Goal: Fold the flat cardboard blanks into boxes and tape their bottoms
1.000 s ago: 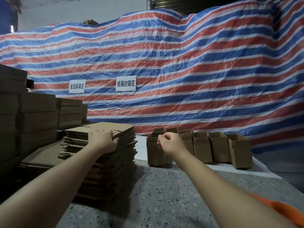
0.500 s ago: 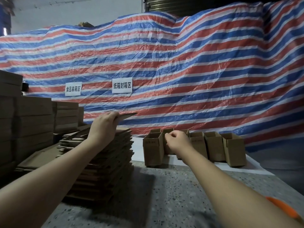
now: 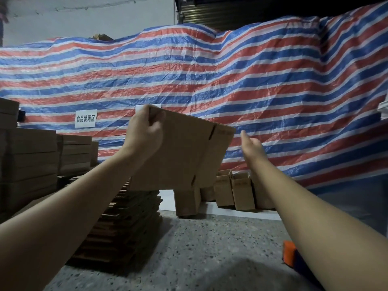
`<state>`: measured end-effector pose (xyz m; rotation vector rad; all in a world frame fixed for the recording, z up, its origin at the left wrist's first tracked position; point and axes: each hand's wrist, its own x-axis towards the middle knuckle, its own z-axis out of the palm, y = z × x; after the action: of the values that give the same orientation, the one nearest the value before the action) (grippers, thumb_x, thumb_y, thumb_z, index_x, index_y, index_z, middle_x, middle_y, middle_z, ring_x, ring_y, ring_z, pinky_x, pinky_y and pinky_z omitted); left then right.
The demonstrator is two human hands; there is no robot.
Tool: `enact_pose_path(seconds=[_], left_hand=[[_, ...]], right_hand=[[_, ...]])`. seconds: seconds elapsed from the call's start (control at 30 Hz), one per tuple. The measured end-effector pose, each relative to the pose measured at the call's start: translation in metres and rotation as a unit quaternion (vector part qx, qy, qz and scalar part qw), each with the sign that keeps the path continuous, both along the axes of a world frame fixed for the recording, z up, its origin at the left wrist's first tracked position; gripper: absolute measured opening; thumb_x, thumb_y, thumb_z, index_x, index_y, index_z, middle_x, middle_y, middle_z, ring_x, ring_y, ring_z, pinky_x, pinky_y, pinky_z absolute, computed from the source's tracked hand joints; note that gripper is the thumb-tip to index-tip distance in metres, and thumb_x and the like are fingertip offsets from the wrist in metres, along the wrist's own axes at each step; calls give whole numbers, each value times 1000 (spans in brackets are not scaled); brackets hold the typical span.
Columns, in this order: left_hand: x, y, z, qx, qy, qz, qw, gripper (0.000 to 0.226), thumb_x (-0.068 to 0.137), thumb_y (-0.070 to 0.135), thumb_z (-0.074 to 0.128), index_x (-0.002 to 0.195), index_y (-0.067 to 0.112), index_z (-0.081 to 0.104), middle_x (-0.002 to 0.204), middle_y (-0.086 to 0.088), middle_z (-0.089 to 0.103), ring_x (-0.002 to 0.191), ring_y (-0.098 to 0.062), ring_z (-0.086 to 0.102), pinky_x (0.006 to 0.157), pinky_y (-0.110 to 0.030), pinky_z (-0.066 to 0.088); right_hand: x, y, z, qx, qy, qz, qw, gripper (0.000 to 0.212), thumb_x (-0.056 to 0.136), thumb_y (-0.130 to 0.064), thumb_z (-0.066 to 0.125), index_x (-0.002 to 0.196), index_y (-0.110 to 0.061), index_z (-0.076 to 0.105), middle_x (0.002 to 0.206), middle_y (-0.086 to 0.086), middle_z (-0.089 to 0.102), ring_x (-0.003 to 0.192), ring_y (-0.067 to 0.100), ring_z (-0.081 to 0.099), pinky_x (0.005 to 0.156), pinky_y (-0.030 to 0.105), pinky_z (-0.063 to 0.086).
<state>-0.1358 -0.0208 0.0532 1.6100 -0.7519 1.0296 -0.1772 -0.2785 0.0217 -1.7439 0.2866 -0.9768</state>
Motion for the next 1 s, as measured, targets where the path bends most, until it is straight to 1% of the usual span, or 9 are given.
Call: enact_pose_path(seconds=[0.1,0.23,0.33,0.43,0.57,0.67,0.73,0.9,1.0], left_hand=[[-8,-11,-4,-3,74,-74,995,11,101,27,53,98,19,60,80,3,58,73,-11,54,65,-27,47],[-10,-24,-21,-13,154,-151,976,13,102,30,54,100,20,62,88,-1,64,84,-18,61,77,-36,53],[-6,-32,-40,-29,217,-184,958,16,100,33,55,97,20,64,92,-5,68,90,-23,66,87,-45,56],[-1,-41,-65,-44,293,-206,932,21,97,45,57,98,25,65,98,-2,71,97,-21,68,86,-43,57],[5,-56,-99,-84,365,-233,897,32,91,60,57,95,29,63,104,-1,70,99,-19,67,89,-39,54],[13,-65,-121,-123,403,-229,878,35,91,59,58,92,26,66,101,-3,72,97,-22,69,92,-45,55],[18,-71,-134,-128,410,-231,873,35,91,56,60,95,22,69,96,-5,75,93,-25,71,87,-44,58],[31,-86,-148,-133,421,-235,866,23,94,45,61,90,24,66,66,8,73,66,-11,72,45,-19,52],[40,-90,-146,-121,422,-232,868,22,94,45,60,94,25,68,69,7,74,65,-9,72,48,-21,52]], right_hand=[[-14,-10,7,26,-30,-4,999,67,103,-61,31,145,-10,45,145,11,50,125,30,52,97,41,42],[-31,-19,1,64,-56,7,996,57,99,-64,40,121,-16,62,121,7,65,110,26,62,98,46,52],[-36,-24,-14,77,-77,-17,994,36,98,-48,52,87,-15,60,87,8,61,78,20,60,72,35,52],[-37,-27,-38,84,-68,-66,992,33,99,-40,52,74,-18,51,64,0,49,58,14,49,55,27,38],[-40,-28,-73,60,-23,-119,991,35,99,-44,50,80,-17,58,62,-2,50,55,12,48,45,23,35],[-40,-31,-94,53,-21,-141,988,37,99,-40,53,70,-17,52,54,-4,43,47,9,40,31,16,29],[-40,-34,-105,48,-4,-140,989,36,99,-40,53,71,-18,52,56,-4,43,47,9,40,36,20,30],[-32,-46,-118,68,11,-123,990,31,99,-39,53,75,-18,53,59,-3,46,53,11,43,49,27,34],[-26,-54,-118,71,-1,-112,991,33,98,-38,55,73,-17,54,60,0,49,56,14,48,52,29,39]])
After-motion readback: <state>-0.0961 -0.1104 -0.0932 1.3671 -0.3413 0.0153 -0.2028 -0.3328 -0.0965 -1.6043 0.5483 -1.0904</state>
